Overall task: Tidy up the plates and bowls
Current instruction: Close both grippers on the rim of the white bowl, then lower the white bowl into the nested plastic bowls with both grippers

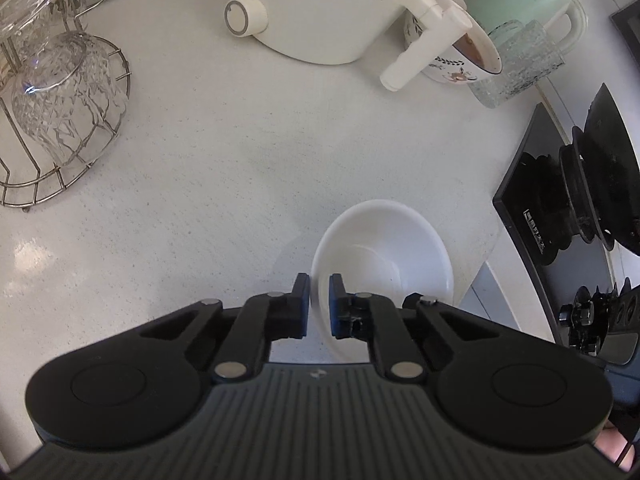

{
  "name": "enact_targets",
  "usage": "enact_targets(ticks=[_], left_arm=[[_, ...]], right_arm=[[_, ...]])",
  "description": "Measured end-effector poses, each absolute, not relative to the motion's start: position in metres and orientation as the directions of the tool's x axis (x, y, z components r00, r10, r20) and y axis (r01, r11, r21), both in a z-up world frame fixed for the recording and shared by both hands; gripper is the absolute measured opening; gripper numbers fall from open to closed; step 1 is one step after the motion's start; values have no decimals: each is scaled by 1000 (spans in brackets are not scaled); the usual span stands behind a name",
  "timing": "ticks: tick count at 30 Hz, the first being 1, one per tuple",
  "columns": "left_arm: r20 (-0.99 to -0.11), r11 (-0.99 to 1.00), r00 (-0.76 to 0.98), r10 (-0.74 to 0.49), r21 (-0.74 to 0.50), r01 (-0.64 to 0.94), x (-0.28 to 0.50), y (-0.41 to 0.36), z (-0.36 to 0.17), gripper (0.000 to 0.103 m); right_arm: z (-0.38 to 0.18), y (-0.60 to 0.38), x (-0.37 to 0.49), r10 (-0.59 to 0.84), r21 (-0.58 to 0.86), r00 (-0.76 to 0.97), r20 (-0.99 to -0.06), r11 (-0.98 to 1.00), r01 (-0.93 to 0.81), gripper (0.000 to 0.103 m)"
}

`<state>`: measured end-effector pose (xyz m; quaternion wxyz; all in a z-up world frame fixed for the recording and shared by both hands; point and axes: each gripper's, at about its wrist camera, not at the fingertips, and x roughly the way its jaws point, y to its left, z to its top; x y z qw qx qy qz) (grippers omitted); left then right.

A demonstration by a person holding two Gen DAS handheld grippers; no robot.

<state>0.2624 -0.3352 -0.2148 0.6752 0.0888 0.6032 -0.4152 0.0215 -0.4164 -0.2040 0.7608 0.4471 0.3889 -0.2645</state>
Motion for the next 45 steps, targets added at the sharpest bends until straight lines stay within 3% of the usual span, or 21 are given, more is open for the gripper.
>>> enact_targets(ticks=[34, 45], left_arm=[[-795, 592, -52, -604, -491, 638, 245, -235, -124, 12], [-794, 629, -11, -608, -490, 604, 240, -185, -120, 12]], right_arm=[[-130, -363, 8, -35, 524, 641, -767, 543, 656, 18], [-124, -335, 23, 1, 500, 630, -776, 611, 615, 18]])
